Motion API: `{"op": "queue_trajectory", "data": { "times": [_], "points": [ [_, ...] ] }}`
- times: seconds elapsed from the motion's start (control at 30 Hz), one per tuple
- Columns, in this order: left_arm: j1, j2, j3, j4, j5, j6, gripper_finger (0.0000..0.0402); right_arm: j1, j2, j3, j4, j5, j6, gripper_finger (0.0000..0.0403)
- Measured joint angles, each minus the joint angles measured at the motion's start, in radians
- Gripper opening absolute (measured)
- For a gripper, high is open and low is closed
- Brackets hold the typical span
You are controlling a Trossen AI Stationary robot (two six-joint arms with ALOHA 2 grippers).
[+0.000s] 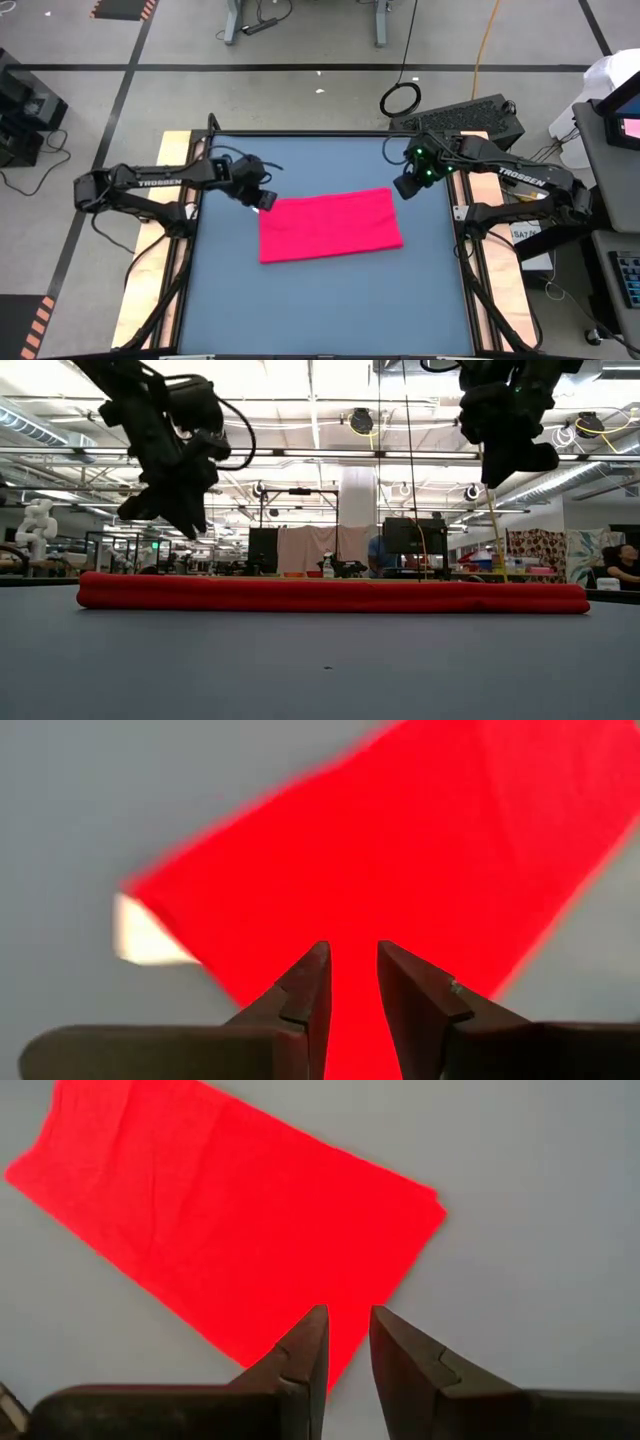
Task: Roll towel
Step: Roll the red towel
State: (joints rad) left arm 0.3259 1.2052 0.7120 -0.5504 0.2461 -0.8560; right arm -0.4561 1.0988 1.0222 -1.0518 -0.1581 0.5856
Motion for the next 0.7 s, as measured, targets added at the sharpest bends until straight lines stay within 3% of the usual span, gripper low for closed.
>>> {"op": "queue_trajectory", "data": {
  "times": [0.07, 0.27, 0.5, 0.7],
  "points": [
    [-0.057, -0.003, 0.0, 0.028, -0.007, -0.03, 0.0089, 0.0, 0.001, 0.0, 0.002, 0.002, 0.023, 0.0068],
    [-0.179, 0.021, 0.0, 0.044, -0.206, -0.129, 0.0089, -0.049, 0.027, 0.0, 0.04, 0.055, -0.034, 0.0068],
    [-0.193, 0.085, 0.0, 0.098, -0.184, -0.183, 0.0089, -0.172, 0.081, 0.0, 0.089, 0.042, -0.101, 0.0068],
    [-0.184, 0.148, 0.0, 0.149, -0.118, -0.182, 0.0089, -0.287, 0.115, 0.0, 0.097, -0.105, -0.239, 0.0068]
  ]
}}
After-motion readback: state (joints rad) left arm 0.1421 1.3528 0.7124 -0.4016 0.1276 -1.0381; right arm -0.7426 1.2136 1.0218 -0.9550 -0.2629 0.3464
